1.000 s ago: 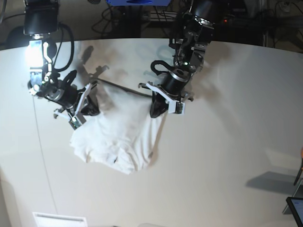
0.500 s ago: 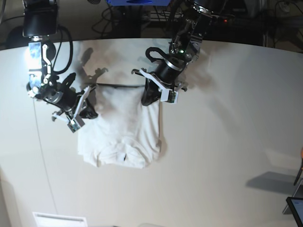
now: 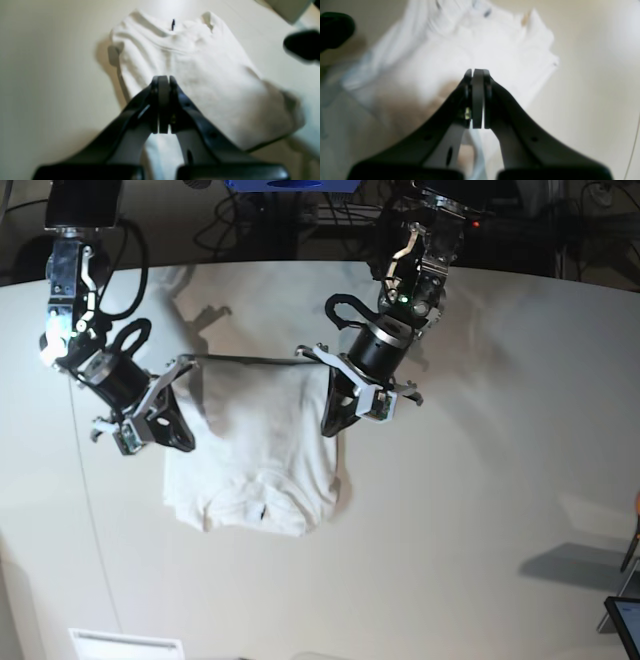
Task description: Fold the T-shirt properly
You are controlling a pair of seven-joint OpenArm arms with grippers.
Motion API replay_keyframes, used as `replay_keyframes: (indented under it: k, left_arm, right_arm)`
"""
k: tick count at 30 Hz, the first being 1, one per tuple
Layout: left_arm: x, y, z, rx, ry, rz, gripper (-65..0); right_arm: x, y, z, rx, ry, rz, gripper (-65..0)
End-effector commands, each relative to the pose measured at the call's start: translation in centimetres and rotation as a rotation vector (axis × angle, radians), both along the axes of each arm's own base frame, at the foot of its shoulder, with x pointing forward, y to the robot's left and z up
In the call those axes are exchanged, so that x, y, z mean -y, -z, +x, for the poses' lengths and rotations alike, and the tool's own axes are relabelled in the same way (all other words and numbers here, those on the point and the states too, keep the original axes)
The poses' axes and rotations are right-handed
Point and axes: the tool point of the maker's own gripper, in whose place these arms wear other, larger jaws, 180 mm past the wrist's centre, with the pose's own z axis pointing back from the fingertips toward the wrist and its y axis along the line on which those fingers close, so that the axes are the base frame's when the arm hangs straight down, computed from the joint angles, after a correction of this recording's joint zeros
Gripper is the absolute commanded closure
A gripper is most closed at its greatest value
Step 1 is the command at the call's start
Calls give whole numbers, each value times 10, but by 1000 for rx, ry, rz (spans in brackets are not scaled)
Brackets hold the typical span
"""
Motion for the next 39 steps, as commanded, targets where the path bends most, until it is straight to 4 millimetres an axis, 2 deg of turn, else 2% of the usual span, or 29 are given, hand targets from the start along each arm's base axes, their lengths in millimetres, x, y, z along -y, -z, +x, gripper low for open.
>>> replay_keyframes:
  k: [1, 3, 6, 9, 11, 15, 20, 26, 28, 32, 35, 39]
  left_arm:
    - [2, -16, 3, 68, 13, 26, 0]
    - [2, -16, -3, 110, 40, 135, 0]
    - [-3, -16, -19, 139, 58, 254, 0]
    - [-20, -23, -33, 149, 41, 280, 0]
    - [-20, -33, -42, 175, 63, 234, 0]
    - [-23, -45, -69, 222, 136, 195, 0]
    - [-24, -27, -112, 186, 199, 227, 0]
    - [-18, -18, -171, 143, 260, 191, 0]
    - [-16, -14, -188, 122, 279, 191, 0]
    - [-15, 6, -216, 61, 328, 237, 0]
    - [-20, 28, -232, -5, 348, 264, 0]
    - [-33, 65, -257, -124, 355, 289, 0]
  right_arm:
    - [-2, -17, 1, 64, -7, 41, 0]
    - [-2, -21, -8, 106, 3, 95, -1]
    - [-1, -34, -32, 204, 28, 226, 0]
    - [9, -40, -57, 272, 46, 301, 0]
    - [12, -38, -70, 292, 49, 291, 0]
    - [41, -30, -92, 359, 148, 167, 0]
    - [66, -24, -122, 364, 229, 134, 0]
    - [78, -6, -175, 244, 264, 101, 0]
    - [76, -3, -192, 202, 279, 104, 0]
    - [84, 1, -222, 134, 385, 131, 0]
    - [81, 10, -242, 72, 438, 148, 0]
    - [78, 37, -271, -41, 488, 161, 0]
